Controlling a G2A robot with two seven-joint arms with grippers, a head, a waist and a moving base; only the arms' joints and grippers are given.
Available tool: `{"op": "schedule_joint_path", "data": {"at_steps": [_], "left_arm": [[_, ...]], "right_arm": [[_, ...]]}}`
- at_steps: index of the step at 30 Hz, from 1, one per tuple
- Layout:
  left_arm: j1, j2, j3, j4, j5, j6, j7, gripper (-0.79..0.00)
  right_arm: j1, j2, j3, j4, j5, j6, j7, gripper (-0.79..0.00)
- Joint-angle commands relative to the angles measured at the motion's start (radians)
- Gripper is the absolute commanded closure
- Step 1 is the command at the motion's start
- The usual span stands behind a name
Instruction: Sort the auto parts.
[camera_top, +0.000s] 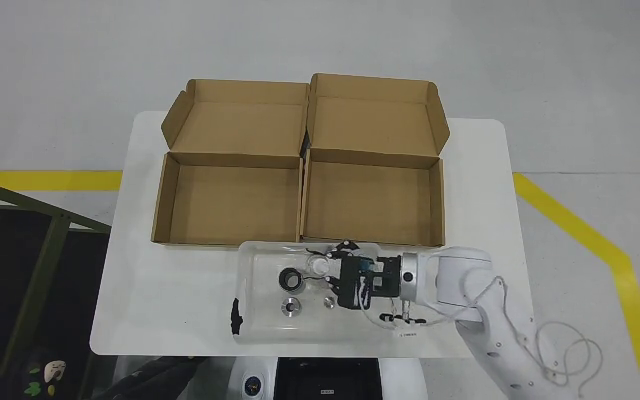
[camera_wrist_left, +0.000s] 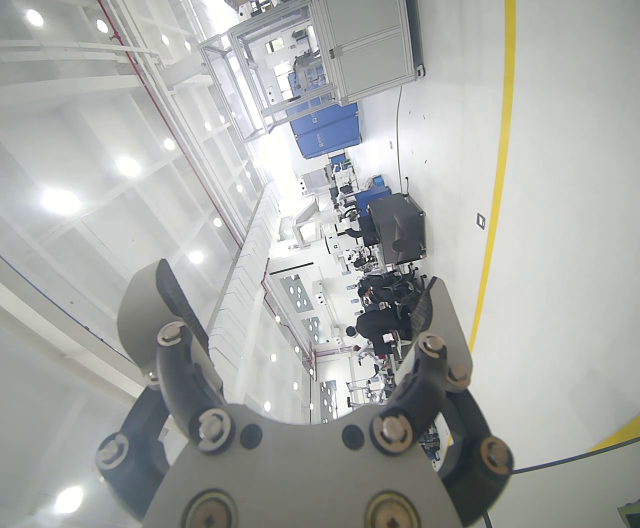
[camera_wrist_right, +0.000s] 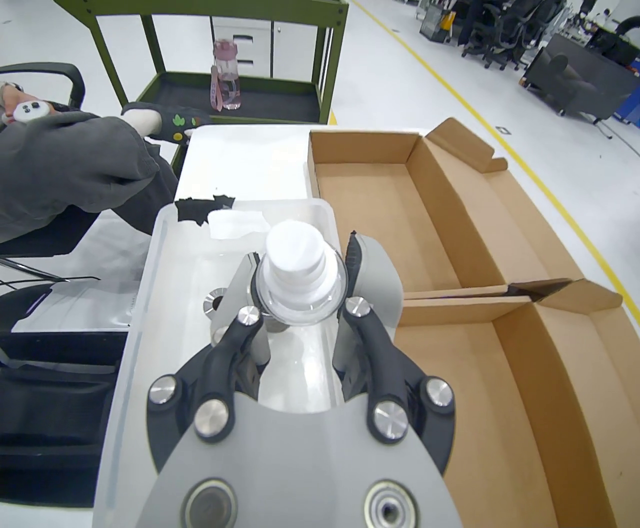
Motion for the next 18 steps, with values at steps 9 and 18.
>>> {"op": "schedule_joint_path", "data": {"at_steps": [9,18], "left_arm": [[0.0,0.0,0.0,0.0,0.0,0.0,0.0,-0.785],[0.0,0.0,0.0,0.0,0.0,0.0,0.0,-0.785]], "right_arm": [[0.057,-0.005,0.008,-0.012,-0.032,0.034,-0.16,0.0],[0.1,-0.007,0.034,0.008,-0.028,0.079,-0.244,0.0]]}}
